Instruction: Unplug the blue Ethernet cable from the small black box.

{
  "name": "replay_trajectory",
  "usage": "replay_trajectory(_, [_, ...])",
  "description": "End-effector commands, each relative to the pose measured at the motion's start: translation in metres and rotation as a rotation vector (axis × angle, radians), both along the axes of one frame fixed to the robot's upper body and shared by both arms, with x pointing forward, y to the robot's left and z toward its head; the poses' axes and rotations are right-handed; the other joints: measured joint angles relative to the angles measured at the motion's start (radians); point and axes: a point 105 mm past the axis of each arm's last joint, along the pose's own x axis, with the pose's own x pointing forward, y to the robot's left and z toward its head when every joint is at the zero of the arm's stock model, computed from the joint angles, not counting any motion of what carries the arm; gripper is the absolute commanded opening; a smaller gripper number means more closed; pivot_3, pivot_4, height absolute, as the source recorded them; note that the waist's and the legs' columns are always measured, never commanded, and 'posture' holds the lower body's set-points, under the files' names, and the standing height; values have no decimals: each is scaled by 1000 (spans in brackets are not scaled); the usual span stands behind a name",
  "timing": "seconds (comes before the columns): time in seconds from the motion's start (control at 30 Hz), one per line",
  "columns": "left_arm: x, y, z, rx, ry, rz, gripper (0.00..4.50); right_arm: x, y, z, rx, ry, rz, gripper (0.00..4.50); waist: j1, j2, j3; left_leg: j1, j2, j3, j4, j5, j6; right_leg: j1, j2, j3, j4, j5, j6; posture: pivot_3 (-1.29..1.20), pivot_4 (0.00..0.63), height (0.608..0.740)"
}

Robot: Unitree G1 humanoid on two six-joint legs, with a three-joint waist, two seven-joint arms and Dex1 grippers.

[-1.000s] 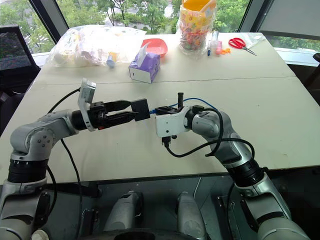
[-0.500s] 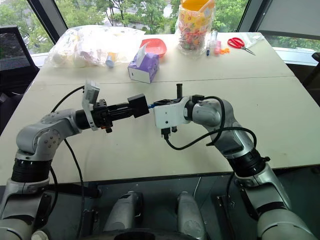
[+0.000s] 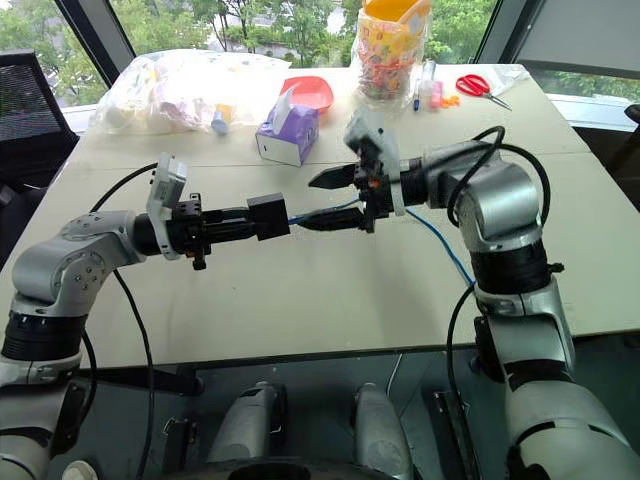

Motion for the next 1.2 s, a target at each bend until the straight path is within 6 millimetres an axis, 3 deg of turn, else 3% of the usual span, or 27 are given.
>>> replay_trajectory(0.03, [-8, -4, 15, -16, -62, -40, 457, -1, 5, 8, 44, 66, 19, 4457, 0, 0, 0, 0, 0, 0, 0, 0, 0, 0, 0, 0, 0, 0, 0, 0, 150, 735])
replay_trajectory(0.23, [-10, -5, 19, -23, -77, -46, 457, 0, 10, -14, -38, 116, 33, 4457, 2, 0, 0, -2, 0, 0, 0, 0, 0, -1, 0, 0, 0, 0, 0, 0, 150, 735])
replay_trajectory(0.4, [-9, -5, 20, -26, -80, -44, 457, -3, 11, -18, -50, 130, 56, 4457, 2, 0, 0, -2, 0, 0, 0, 0, 0, -1, 0, 0, 0, 0, 0, 0, 150, 735])
replay_trajectory(0.53, [-9, -6, 20, -24, -80, -46, 457, -2, 12, -17, -49, 133, 60, 3233, 1, 0, 0, -2, 0, 0, 0, 0, 0, -1, 0, 0, 0, 0, 1, 0, 150, 735])
replay_trajectory(0.8, [-9, -7, 17, -17, -73, -52, 457, -5, 12, -19, -57, 138, 69, 3233, 2, 0, 0, -2, 0, 0, 0, 0, 0, -1, 0, 0, 0, 0, 1, 0, 150, 735])
replay_trajectory(0.9, [-9, -8, 16, -9, -76, -54, 457, -6, 12, -19, -56, 140, 70, 2359, 2, 0, 0, -2, 0, 0, 0, 0, 0, -1, 0, 0, 0, 0, 1, 0, 150, 735])
replay_trajectory(0.97, [-9, -9, 15, -6, -76, -57, 457, -6, 12, -19, -60, 140, 70, 1379, 2, 0, 0, -2, 0, 0, 0, 0, 0, -1, 0, 0, 0, 0, 0, 0, 150, 735])
replay_trajectory(1.2, [-9, -9, 14, -6, -74, -58, 457, -5, 12, -21, -68, 142, 67, 1379, 2, 0, 0, -2, 0, 0, 0, 0, 0, -1, 0, 0, 0, 0, 1, 0, 150, 735])
